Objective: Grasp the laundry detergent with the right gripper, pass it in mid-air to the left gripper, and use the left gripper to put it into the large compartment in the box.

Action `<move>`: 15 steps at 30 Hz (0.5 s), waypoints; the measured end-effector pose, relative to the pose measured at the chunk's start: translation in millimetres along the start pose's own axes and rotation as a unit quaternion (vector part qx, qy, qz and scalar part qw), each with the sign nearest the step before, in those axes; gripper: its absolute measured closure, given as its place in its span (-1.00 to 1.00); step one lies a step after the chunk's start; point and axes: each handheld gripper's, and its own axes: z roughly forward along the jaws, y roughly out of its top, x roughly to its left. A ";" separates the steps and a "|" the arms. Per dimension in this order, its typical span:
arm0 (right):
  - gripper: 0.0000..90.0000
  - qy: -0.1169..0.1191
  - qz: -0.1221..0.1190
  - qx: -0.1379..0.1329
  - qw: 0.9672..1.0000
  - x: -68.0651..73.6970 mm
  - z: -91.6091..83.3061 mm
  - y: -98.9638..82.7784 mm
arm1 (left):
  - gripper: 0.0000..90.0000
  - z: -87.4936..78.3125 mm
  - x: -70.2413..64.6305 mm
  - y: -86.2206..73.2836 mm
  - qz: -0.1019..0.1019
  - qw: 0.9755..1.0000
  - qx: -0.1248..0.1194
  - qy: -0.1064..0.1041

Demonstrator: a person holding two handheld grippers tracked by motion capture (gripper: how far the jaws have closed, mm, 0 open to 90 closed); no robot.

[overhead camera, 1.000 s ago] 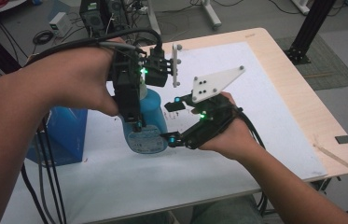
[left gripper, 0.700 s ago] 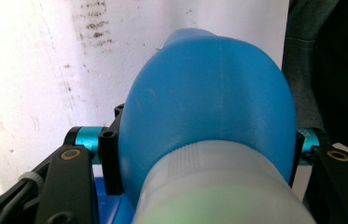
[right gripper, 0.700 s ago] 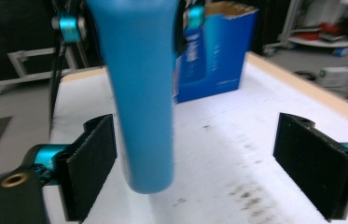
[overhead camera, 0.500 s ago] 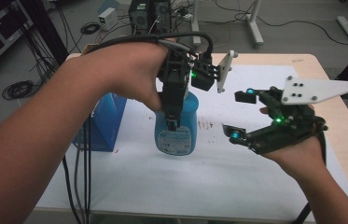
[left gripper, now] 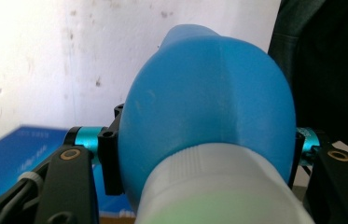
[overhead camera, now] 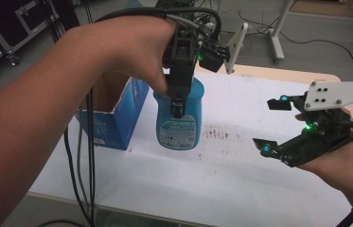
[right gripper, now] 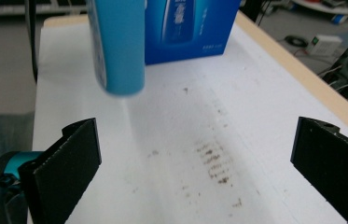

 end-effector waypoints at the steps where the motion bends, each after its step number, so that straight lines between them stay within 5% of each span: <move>1: -0.99 0.000 -0.004 0.014 1.000 -1.7 -0.4 1.8 | -0.16 -3.8 1.5 -3.4 -0.009 1.000 0.002 -0.001; 4: -0.99 0.000 -0.010 0.028 1.000 -3.2 -0.9 3.6 | -0.16 -11.9 5.0 -10.9 -0.028 1.000 0.003 -0.002; 8: -0.99 0.005 -0.043 0.110 0.993 -13.0 -3.8 14.5 | -0.16 -33.1 15.5 -29.4 -0.075 0.997 0.003 -0.003; 11: -0.99 0.006 -0.057 0.149 0.987 -16.1 -4.1 18.9 | -0.16 -45.6 22.1 -42.0 -0.124 0.992 -0.003 -0.004; 15: -0.99 0.013 -0.063 0.164 0.984 -19.2 -6.7 23.1 | -0.16 -58.9 29.0 -55.4 -0.165 0.986 -0.007 0.001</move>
